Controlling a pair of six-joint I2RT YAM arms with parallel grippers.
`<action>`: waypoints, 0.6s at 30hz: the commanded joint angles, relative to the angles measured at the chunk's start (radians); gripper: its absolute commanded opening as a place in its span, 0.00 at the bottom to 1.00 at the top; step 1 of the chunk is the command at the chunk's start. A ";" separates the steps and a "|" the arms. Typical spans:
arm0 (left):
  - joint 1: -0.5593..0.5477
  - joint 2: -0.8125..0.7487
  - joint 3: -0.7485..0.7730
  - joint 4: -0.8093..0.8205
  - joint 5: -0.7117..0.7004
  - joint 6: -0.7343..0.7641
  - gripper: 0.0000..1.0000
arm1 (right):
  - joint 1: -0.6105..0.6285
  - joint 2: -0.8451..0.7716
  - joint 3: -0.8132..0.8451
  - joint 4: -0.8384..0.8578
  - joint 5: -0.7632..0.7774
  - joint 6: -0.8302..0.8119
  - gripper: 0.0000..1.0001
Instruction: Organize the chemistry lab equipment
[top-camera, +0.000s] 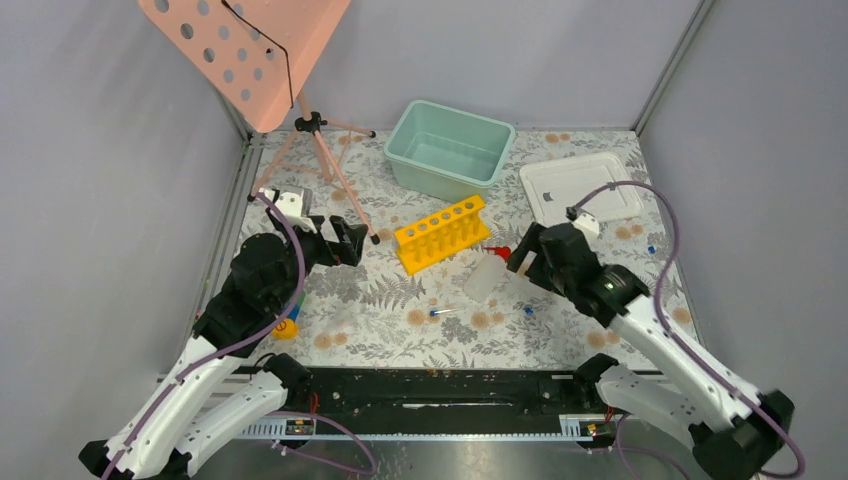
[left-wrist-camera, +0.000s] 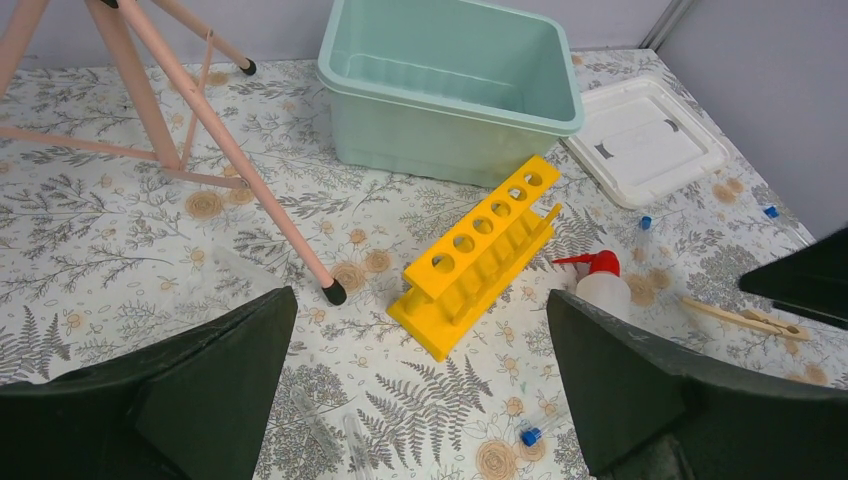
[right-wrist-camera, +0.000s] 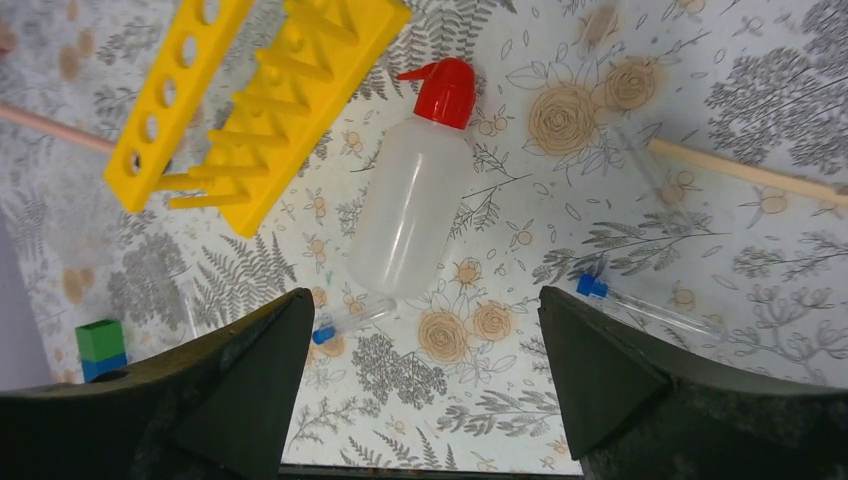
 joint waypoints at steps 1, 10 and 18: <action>-0.005 -0.005 0.027 0.013 -0.021 -0.002 0.99 | -0.008 0.154 -0.005 0.121 0.025 0.124 0.90; -0.008 -0.013 0.028 0.013 -0.013 -0.006 0.99 | -0.007 0.422 0.001 0.297 -0.024 0.187 0.99; -0.011 -0.026 0.027 0.015 0.000 -0.008 0.99 | -0.020 0.631 0.019 0.352 -0.073 0.203 0.96</action>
